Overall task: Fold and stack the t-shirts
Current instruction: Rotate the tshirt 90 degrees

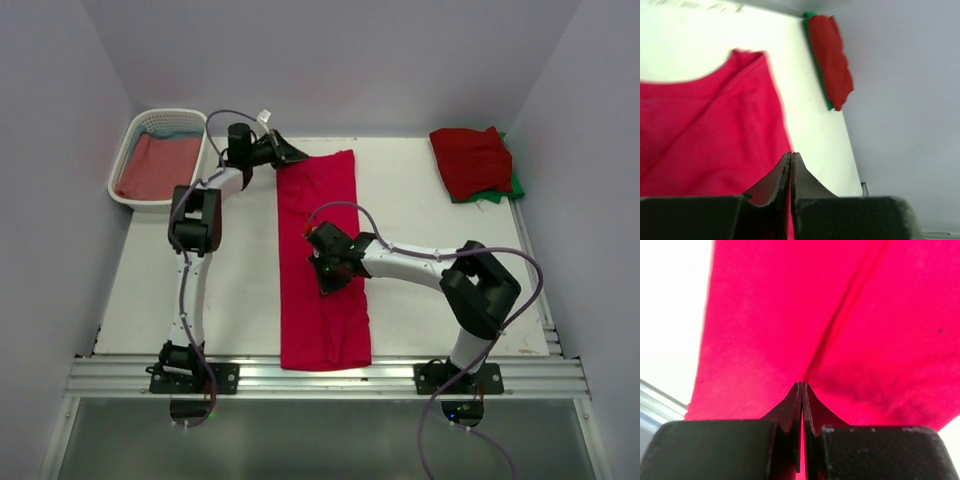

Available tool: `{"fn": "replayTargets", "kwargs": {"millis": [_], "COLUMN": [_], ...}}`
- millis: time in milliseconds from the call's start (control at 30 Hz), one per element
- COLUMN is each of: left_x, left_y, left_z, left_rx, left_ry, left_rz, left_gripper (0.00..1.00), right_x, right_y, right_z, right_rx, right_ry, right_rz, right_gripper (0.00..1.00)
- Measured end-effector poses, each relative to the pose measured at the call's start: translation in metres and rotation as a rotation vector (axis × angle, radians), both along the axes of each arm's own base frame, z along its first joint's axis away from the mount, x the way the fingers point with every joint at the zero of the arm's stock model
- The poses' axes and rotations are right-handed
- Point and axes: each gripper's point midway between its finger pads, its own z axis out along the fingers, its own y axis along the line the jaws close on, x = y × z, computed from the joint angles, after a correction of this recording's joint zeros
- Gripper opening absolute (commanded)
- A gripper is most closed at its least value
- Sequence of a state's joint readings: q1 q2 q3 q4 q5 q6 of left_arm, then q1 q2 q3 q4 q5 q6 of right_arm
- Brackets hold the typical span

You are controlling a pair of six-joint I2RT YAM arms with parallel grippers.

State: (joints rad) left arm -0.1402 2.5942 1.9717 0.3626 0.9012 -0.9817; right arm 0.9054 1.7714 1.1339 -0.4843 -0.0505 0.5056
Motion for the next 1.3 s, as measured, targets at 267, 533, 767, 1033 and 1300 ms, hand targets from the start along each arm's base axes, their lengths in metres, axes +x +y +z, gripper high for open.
{"fn": "replayTargets", "kwargs": {"millis": [267, 533, 767, 1033, 1300], "left_x": [-0.058, -0.06, -0.077, -0.075, -0.058], "left_y": [0.021, 0.035, 0.038, 0.045, 0.044], "left_z": [0.21, 0.13, -0.067, -0.067, -0.069], "left_rx": [0.066, 0.223, 0.39, 0.47, 0.518], "left_ry": [-0.408, -0.32, 0.132, 0.126, 0.152], "left_rz": [0.092, 0.168, 0.117, 0.15, 0.179], "left_gripper": [0.0, 0.0, 0.0, 0.0, 0.0], "right_x": [0.026, 0.16, 0.265, 0.271, 0.333], "right_y": [0.016, -0.033, -0.036, -0.044, -0.066], "right_z": [0.069, 0.092, 0.039, -0.003, -0.009], "right_rx": [0.137, 0.122, 0.029, -0.04, 0.013], "right_ry": [-0.147, -0.297, -0.315, -0.249, -0.268], "right_rz": [0.016, -0.285, -0.369, -0.367, -0.475], "right_gripper": [0.0, 0.0, 0.0, 0.0, 0.0]}}
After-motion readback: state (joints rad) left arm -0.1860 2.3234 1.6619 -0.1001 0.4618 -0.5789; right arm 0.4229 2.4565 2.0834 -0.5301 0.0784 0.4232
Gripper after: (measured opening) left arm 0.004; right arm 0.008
